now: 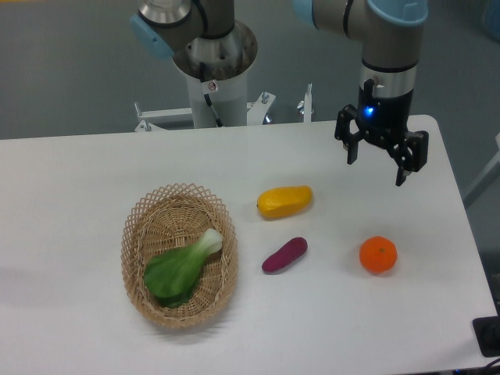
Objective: Pick up the green vegetable from the basket
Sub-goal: 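Move the open gripper over the basket above the green bok choy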
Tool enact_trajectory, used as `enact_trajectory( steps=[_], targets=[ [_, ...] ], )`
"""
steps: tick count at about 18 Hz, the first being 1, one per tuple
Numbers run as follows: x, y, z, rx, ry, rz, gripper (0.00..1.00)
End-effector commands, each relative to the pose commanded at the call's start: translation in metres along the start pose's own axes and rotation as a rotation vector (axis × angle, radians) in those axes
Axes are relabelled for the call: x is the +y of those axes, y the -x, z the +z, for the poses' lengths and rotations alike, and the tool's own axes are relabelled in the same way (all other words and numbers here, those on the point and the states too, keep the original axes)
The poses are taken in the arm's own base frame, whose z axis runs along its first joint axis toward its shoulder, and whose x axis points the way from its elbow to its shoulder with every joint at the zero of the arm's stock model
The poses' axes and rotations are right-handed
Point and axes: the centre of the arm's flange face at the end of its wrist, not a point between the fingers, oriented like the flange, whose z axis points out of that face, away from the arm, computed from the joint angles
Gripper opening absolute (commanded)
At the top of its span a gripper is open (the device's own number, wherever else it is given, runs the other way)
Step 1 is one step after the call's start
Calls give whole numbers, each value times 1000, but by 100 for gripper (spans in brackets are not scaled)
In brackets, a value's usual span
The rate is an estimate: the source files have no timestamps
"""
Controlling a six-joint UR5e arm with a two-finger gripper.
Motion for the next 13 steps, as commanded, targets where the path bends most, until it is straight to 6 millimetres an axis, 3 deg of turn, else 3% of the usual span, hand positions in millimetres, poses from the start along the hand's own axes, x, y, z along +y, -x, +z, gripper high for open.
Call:
enact_trajectory(
  steps=[5,9,13],
  targets=[
    [-7,-7,-8,-9,7,-4,100],
    [-25,-24,2,-3,-17,-1,100],
    [-46,-47,11,-21,-35,-130,100]
  ],
)
